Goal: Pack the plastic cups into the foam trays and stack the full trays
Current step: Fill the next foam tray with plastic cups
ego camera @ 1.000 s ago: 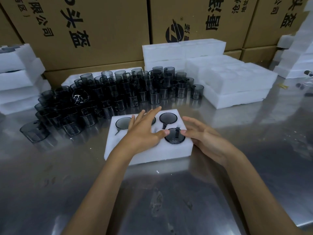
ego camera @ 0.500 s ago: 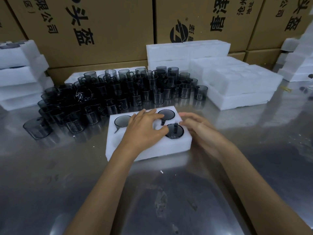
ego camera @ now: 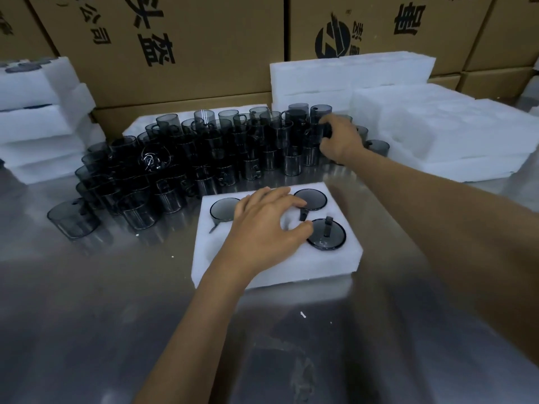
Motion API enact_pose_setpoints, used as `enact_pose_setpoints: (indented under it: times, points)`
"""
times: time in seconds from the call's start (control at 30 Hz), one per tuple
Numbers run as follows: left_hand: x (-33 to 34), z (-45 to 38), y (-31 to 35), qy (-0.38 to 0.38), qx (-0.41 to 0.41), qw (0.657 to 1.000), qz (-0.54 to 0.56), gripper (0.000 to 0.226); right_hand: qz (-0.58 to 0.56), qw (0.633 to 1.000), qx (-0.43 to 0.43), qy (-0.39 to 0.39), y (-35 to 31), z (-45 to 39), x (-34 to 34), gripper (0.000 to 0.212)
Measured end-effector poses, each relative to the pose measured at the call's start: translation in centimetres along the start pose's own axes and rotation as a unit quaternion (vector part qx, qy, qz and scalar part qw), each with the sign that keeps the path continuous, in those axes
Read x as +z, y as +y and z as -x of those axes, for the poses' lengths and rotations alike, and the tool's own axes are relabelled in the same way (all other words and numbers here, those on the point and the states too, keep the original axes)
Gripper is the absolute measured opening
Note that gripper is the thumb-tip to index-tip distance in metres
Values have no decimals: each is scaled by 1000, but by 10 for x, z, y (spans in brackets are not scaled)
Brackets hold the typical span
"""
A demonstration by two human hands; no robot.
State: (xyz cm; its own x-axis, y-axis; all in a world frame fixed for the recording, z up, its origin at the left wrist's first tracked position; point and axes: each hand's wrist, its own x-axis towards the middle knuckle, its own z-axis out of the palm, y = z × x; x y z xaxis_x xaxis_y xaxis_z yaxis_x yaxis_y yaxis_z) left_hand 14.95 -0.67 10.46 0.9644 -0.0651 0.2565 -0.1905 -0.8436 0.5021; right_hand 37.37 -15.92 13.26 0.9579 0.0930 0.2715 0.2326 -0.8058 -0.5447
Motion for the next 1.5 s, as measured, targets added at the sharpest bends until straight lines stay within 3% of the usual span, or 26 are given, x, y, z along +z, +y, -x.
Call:
enact_pose_setpoints:
  times: [0.13, 0.27, 0.37, 0.43, 0.53, 0.67, 0.83, 1.03, 1.1, 1.2, 1.27, 1.4, 1.5]
  points:
    - [2, -2, -2, 2, 7, 1000, -21, 39, -33, 996, -43, 74, 5, -2, 4, 16]
    - [-2, -3, -2, -25, -7, 1000, 10, 38, -56, 990, -87, 91, 0, 16, -5, 10]
    - [-14, -5, -2, -24, -61, 970, 235, 36, -107, 985, -113, 73, -15, 42, -20, 16]
    - [-22, -4, -5, 45, -80, 928, 362, 44, -166, 977, -119, 58, -27, 69, -30, 25]
    - [-29, -2, -4, 130, -79, 903, 402, 51, -268, 955, -121, 32, -43, 118, -34, 42]
    - [-27, 0, 8, 147, -18, 904, 402, 53, -304, 946, -98, 48, -53, 163, -23, 59]
    - [-24, 3, 10, 75, 24, 926, 368, 75, -275, 948, -79, 138, -57, 193, -11, 54]
    - [-17, 8, 21, 53, 47, 980, 187, 103, -309, 944, -84, 84, -52, 205, -13, 40]
    - [-21, 9, 22, 56, 41, 975, 213, 99, -329, 937, -90, 73, -52, 207, -16, 27]
    - [-39, 10, 19, 24, 7, 938, 346, 84, -375, 921, -86, 65, -54, 208, -24, 10]
    - [-52, 13, 13, -21, -15, 923, 384, 70, -388, 916, -81, 57, -51, 208, -28, 18]
    - [-66, 20, -1, -157, -44, 919, 360, 59, -376, 923, -75, 16, -45, 207, -29, 30]
    - [-69, 21, -7, -187, -63, 917, 348, 56, -359, 930, -72, -19, -40, 204, -25, 26]
